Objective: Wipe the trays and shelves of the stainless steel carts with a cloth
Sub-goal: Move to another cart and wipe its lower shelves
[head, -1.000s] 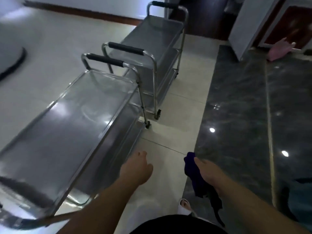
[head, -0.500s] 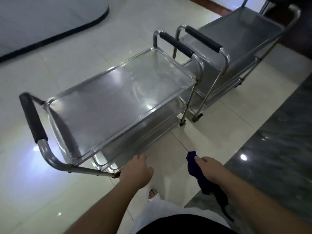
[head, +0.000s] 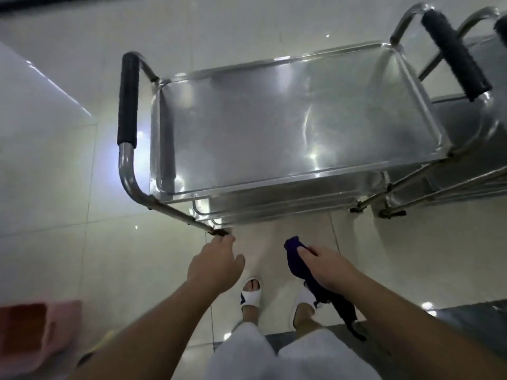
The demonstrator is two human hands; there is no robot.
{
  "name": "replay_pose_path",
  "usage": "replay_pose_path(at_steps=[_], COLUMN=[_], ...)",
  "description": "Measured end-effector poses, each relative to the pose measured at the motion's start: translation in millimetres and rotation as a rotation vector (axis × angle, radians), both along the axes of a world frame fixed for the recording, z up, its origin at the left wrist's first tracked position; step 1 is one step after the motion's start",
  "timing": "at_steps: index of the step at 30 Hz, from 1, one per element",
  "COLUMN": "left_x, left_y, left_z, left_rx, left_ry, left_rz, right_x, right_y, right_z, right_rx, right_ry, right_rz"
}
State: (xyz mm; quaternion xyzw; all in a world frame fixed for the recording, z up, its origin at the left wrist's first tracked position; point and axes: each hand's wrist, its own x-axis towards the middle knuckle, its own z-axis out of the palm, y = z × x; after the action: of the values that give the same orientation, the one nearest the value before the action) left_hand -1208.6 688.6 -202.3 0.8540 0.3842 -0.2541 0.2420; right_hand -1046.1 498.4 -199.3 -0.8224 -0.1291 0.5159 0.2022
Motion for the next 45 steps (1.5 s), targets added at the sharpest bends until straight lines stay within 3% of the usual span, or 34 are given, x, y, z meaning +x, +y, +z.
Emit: replay_pose_path(at_steps=[6, 10, 20, 34, 42, 45], left_x=[-23.5, -41.0, -89.1, -89.6, -92.7, -99.9], left_y=[-0.8, 11.8, 68.1, 146.4, 185.1, 195.9], left_z=[-40.1, -90.6, -272.7, -526.9, -582.2, -590.0], left_rx=[-0.047, -0.061, -0.057, 0.064, 0.156, 0.150], left_ry=[0.027, 0.011, -0.079, -0.156, -0.320, -0.298], left_rz=[0.172, 0.245, 0.350, 0.313, 0.251, 0.338], right_x=[12.3, 3.9, -46.3, -39.3, -24.8, -28.3], right_y=[32.2, 58.7, 132.5, 238.3, 287.9, 300.4], right_z=[-48.0, -93.4, -293.0, -541.0, -603.8, -614.8], right_rx=[-0.016, -0.033, -0.022, 0.174, 0.310, 0.372], right_ry=[-0.006, 0.008, 0.021, -0.263, -0.484, -0.563], right_rz=[0.252, 0.272, 0.291, 0.477, 0.578, 0.595])
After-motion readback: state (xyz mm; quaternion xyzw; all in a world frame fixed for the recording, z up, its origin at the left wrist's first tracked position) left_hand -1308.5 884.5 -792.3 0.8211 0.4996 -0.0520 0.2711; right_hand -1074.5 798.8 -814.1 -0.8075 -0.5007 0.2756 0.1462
